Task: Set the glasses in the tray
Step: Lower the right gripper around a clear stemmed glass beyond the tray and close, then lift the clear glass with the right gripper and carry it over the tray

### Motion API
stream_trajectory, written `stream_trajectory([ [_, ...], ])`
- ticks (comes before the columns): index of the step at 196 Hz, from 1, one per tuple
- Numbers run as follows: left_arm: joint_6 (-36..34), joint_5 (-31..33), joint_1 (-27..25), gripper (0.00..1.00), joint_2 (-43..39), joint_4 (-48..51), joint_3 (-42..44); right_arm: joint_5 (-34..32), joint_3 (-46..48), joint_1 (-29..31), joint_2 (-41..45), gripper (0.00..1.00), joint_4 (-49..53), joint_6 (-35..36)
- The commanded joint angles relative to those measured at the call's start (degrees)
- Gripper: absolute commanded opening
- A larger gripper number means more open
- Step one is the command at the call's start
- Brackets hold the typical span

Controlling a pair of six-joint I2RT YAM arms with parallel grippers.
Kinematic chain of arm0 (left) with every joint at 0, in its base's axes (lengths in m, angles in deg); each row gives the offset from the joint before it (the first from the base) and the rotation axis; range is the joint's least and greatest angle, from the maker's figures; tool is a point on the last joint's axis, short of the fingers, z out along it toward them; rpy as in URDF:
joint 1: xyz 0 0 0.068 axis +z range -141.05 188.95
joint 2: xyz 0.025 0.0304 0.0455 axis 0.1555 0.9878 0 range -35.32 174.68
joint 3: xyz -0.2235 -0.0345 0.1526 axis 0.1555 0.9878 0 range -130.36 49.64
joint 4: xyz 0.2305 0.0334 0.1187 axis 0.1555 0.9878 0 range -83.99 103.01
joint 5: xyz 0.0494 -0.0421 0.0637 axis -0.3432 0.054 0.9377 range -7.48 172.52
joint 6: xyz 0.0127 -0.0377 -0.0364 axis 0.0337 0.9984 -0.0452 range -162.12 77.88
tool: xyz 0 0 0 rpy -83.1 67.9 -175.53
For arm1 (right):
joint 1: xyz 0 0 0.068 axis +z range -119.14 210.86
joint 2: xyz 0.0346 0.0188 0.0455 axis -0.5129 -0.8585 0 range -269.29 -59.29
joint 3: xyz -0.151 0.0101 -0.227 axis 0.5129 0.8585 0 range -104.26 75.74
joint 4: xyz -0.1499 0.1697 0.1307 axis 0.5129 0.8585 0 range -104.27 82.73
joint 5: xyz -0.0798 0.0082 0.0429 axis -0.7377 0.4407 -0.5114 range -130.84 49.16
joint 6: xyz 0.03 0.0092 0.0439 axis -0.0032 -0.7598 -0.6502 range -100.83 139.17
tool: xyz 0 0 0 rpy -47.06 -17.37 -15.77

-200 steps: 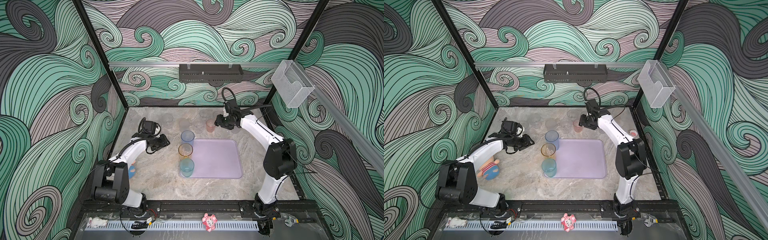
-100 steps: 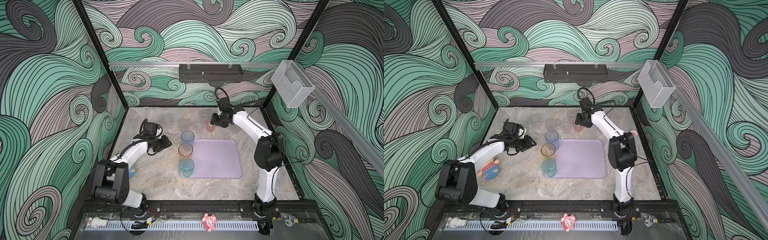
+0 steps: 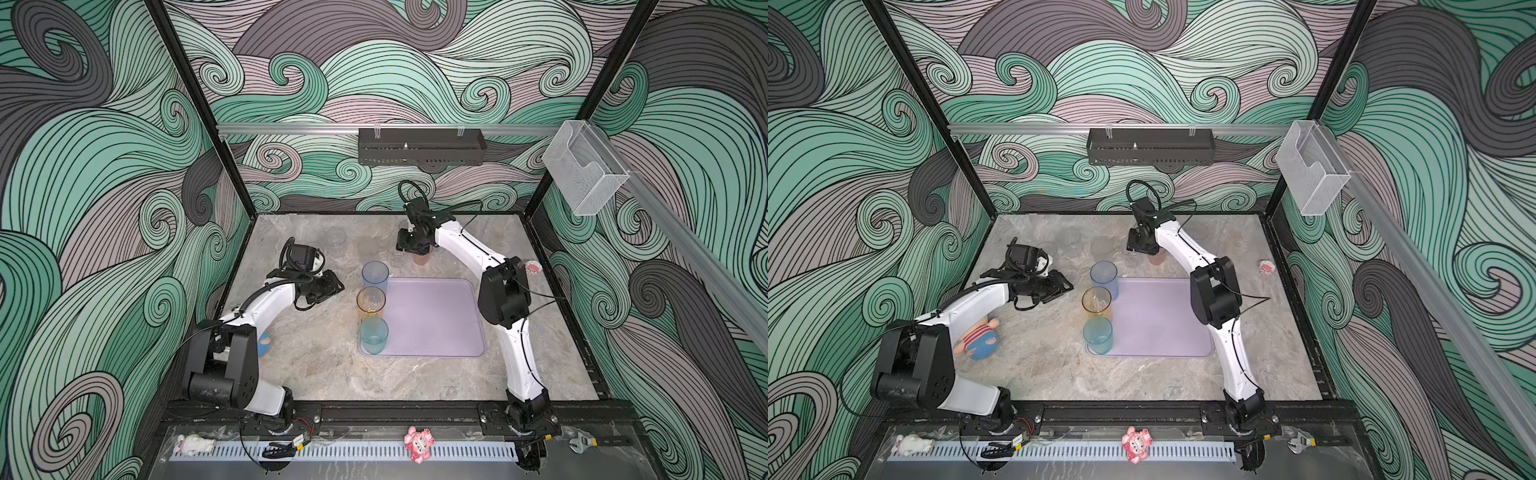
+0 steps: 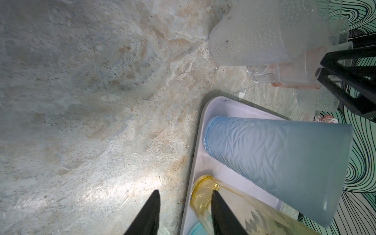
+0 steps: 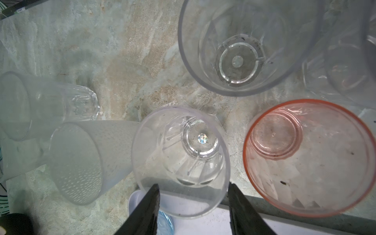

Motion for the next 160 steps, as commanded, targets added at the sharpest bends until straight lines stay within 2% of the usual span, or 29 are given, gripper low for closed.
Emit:
stream_trajectory([
  [1, 0.34, -1.07, -0.19, 0.44, -1.17, -0.84, 0.02, -1.89, -1.94, 0.2, -0.88, 0.53, 2.68, -0.92],
  [66, 0.53, -1.16, -0.19, 0.44, -0.87, -1.01, -0.06, -4.24, -4.34, -0.14, -4.54, 0.43, 3.09, -1.3],
  [126, -0.88, 1.33, -0.19, 0.44, -1.89, 0.83, -0.98, -4.68, -3.91, -0.49, -3.54, 0.23, 4.43, 0.05],
  [160, -1.42, 2.84, -0.19, 0.44, -5.46, 1.07, -0.66, -4.81, -1.96, -1.09, -0.84, 0.14, 4.9, 0.68],
])
